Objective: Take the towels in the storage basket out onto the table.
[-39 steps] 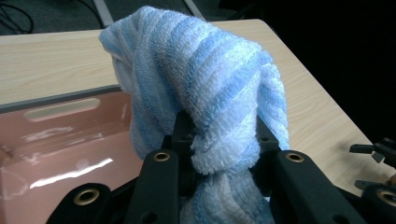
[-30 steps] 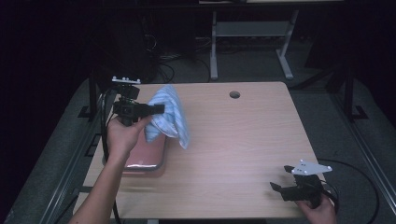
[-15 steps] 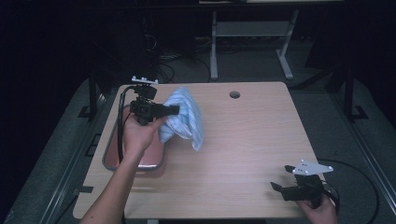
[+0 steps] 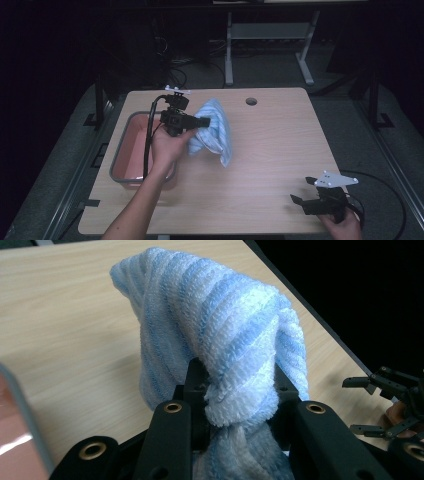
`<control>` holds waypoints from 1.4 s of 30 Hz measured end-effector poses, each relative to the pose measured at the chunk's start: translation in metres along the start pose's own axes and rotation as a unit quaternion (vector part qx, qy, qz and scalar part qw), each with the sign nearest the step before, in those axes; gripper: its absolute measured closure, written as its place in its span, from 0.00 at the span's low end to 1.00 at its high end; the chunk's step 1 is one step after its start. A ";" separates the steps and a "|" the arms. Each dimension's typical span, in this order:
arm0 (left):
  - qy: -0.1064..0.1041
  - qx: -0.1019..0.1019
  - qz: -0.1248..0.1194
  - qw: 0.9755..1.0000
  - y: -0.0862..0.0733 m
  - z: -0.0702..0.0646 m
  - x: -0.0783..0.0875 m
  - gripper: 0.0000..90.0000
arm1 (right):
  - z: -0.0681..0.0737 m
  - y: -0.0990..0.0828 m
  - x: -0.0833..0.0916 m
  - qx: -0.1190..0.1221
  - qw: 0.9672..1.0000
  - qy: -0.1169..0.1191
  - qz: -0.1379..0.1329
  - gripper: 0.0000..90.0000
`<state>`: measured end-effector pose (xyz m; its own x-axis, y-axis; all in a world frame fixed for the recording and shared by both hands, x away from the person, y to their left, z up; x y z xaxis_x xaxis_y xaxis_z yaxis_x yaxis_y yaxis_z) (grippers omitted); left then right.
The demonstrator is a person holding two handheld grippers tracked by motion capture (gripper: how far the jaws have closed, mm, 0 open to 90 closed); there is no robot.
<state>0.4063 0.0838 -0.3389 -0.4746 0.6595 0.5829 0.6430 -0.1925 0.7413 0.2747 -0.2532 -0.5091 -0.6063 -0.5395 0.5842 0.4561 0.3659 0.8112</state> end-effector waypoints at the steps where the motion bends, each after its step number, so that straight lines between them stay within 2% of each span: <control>1: -0.002 0.001 0.002 1.000 -0.001 -0.001 -0.003 0.78 | 0.000 0.000 0.000 0.000 1.000 0.000 -0.001 0.16; 9: -0.013 0.001 0.018 1.000 -0.008 -0.011 -0.030 0.77 | -0.001 0.001 0.001 0.001 1.000 -0.001 -0.004 0.16; 19: -0.017 0.015 0.036 0.999 -0.024 -0.011 -0.059 0.77 | -0.001 0.002 0.002 -0.001 1.000 -0.001 -0.006 0.16; 24: -0.020 0.015 0.047 0.999 -0.029 -0.012 -0.070 0.77 | -0.001 0.002 0.002 -0.001 1.000 -0.001 -0.007 0.16; 33: -0.021 0.018 0.052 0.998 -0.035 -0.016 -0.086 0.77 | -0.001 0.002 0.002 -0.001 1.000 0.000 -0.007 0.16; 35: -0.021 0.027 0.050 0.998 -0.037 -0.016 -0.091 0.76 | -0.001 0.002 0.003 0.000 1.000 0.000 -0.007 0.16; 40: -0.020 0.030 0.062 0.997 -0.046 -0.015 -0.103 0.76 | -0.001 0.003 0.002 -0.001 1.000 0.000 -0.007 0.16; 42: -0.021 0.034 0.060 0.997 -0.047 -0.016 -0.107 0.76 | -0.002 0.002 0.002 0.000 1.000 0.001 -0.007 0.16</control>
<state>0.4173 0.0112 -0.4305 -0.3671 0.6652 0.6502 0.7336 -0.2228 0.6421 0.2755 -0.2549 -0.5059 -0.6118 -0.5458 0.5725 0.4469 0.3587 0.8195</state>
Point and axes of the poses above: each handheld gripper's, and its own axes: x roughly backward along the jaws, y roughly out of its top, z roughly to its left, the point moved 7 cm from there along -x, roughly forward along the jaws, and after that the axes turned 5 degrees about -z, right-handed, at the moved point
